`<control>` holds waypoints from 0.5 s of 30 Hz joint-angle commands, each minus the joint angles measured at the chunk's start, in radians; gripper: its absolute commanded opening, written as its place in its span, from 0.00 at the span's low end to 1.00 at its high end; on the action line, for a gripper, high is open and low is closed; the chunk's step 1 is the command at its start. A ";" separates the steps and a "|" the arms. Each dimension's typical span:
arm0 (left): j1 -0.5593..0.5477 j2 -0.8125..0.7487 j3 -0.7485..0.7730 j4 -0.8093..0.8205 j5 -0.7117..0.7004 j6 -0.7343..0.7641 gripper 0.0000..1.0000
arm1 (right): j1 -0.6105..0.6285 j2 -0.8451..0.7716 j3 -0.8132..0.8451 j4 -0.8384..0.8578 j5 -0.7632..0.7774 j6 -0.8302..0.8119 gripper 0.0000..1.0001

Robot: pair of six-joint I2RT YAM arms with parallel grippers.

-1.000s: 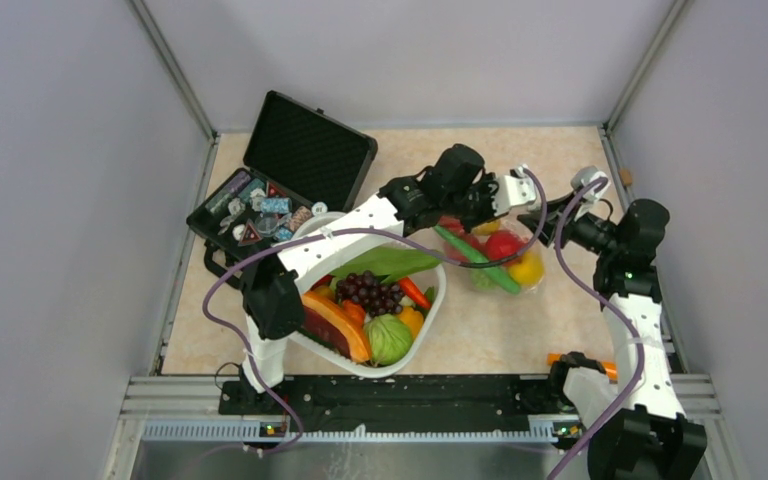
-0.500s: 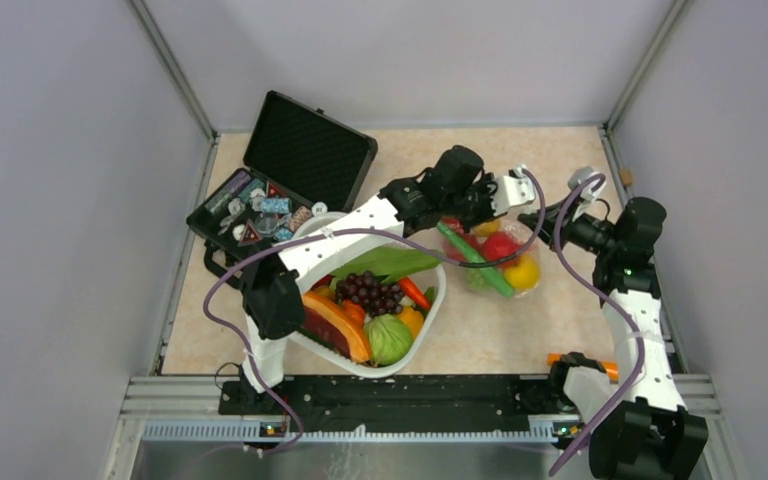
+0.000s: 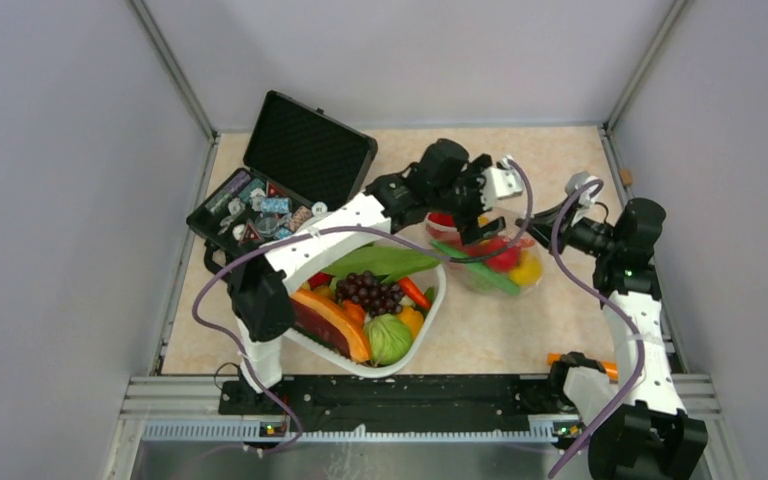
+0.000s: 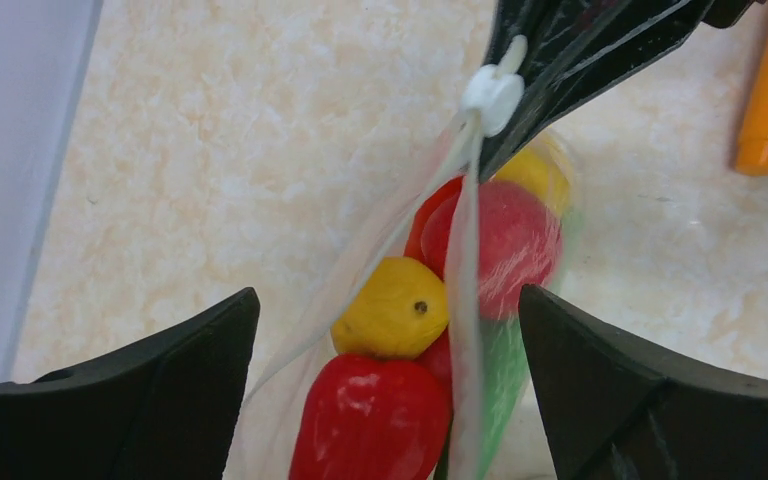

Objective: Place the food in the zip-top bag and seal the zipper

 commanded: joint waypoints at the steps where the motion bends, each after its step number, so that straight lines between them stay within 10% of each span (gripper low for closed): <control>1: 0.131 -0.141 -0.049 0.079 0.228 -0.140 0.99 | 0.009 -0.012 0.053 -0.070 -0.080 -0.122 0.00; 15: 0.409 -0.222 -0.264 0.022 0.282 -0.359 0.99 | 0.008 0.007 0.066 -0.125 -0.055 -0.210 0.00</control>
